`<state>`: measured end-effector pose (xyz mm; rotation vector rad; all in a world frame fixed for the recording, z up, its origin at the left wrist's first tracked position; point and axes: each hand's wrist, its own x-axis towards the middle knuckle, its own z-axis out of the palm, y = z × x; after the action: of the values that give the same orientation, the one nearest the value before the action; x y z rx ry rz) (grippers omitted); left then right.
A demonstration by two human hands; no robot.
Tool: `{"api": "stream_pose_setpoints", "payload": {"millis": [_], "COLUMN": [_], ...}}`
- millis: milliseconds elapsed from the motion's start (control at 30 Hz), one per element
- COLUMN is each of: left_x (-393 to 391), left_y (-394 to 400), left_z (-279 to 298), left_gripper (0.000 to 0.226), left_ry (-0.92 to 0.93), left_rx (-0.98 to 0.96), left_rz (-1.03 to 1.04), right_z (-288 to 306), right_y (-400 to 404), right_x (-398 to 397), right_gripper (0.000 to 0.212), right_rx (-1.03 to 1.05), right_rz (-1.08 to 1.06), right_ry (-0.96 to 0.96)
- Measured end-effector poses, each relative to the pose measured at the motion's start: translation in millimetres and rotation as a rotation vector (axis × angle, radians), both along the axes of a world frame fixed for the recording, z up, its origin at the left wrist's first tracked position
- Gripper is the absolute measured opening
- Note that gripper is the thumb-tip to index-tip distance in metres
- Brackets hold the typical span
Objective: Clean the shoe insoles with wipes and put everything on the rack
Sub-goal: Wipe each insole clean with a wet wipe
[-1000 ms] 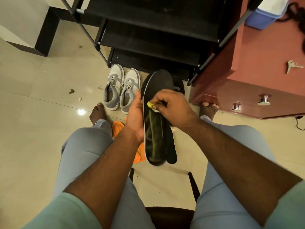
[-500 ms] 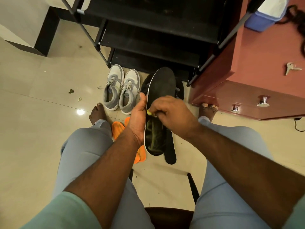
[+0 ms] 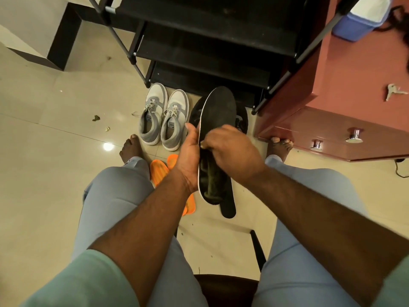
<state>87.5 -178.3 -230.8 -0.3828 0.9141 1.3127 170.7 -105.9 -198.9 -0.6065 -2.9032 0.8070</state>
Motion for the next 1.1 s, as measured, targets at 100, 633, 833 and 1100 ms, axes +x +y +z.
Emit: {"api": "stream_pose_setpoints", "payload": {"millis": [100,633,833,1100], "left_x": [-0.2,0.0,-11.2,-3.8], "left_y": [-1.2,-0.7,4.2,-0.9], "left_z": [3.1,-3.3,-10.6,-7.1], "left_gripper": [0.082,0.083,0.084,0.083], "left_ry": [0.014,0.041,0.113,0.040], "left_rx": [0.014,-0.012,-0.038,-0.027], "left_rz": [-0.005,0.009,0.073,0.052], "right_z": [-4.0,-6.5,13.7,-9.5], "right_y": [11.0,10.0,-40.0,-0.7], "right_x": [-14.5,-21.9,23.4,-14.1], "right_gripper": [0.021,0.023,0.011,0.018], "right_rx": [0.013,0.045,-0.092,-0.099], "right_rz": [-0.109,-0.153,-0.015,-0.208], "right_ry": [-0.074,-0.071,0.078,-0.020]}}
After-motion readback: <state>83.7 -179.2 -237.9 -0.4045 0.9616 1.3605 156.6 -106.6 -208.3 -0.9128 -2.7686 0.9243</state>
